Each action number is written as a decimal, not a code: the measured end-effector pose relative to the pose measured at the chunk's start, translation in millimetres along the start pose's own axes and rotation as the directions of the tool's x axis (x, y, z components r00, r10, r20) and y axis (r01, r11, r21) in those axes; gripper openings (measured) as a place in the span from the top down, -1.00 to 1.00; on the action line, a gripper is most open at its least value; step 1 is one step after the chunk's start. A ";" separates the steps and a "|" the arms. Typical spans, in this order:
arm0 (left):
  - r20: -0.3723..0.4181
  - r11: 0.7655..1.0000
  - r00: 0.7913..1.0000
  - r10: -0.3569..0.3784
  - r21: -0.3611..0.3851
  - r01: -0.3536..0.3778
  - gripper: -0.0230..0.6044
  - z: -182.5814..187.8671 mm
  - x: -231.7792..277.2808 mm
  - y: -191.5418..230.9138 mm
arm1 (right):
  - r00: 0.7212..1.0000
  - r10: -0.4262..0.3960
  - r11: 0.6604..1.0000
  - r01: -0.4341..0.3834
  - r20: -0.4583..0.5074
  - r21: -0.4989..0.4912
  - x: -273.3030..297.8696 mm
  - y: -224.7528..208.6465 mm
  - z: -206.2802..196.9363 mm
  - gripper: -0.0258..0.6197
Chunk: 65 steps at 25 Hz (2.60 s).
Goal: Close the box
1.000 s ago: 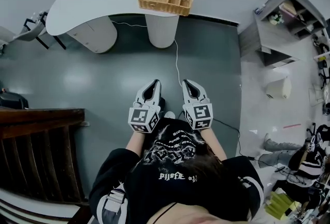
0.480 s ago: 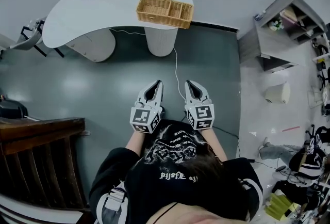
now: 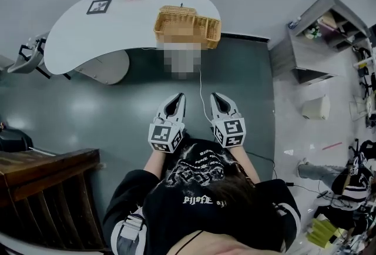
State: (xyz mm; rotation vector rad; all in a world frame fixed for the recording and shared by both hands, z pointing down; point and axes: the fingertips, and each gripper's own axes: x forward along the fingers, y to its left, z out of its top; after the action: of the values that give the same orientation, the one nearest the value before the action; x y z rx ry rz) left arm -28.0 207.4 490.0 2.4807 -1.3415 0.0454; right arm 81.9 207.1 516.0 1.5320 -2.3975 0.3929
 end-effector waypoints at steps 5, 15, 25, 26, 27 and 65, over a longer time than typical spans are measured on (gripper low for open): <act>-0.005 1.000 1.000 -0.006 0.004 0.006 0.83 12.1 23.5 32.6 | 1.000 -0.009 1.000 0.009 0.004 0.012 36.2 -2.1 13.8 0.84; -0.007 1.000 1.000 -0.024 0.015 0.024 0.83 37.9 54.7 89.0 | 1.000 -0.023 0.999 0.023 0.003 0.025 102.4 0.5 38.4 0.84; -0.019 1.000 0.999 -0.025 0.015 0.026 0.83 39.7 69.3 118.4 | 0.999 -0.039 0.999 0.040 -0.022 0.020 128.0 5.0 40.3 0.84; -0.021 1.000 1.000 -0.023 0.014 0.023 0.83 38.5 70.5 119.9 | 0.999 -0.038 0.999 0.039 -0.023 0.017 129.9 3.7 40.0 0.84; -0.022 1.000 1.000 -0.021 0.013 0.021 0.83 37.3 72.0 121.3 | 0.999 -0.036 0.999 0.037 -0.023 0.017 131.8 1.6 40.7 0.84; 0.047 0.959 0.958 0.284 -0.011 -0.284 0.83 114.4 265.0 188.0 | 0.979 0.182 0.978 -0.171 -0.090 0.119 323.6 -183.9 180.9 0.84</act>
State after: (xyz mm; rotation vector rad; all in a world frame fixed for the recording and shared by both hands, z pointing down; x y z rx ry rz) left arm -48.3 -136.3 477.9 2.2794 -1.7069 0.0477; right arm 104.0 -204.7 481.7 1.3112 -2.4774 0.6354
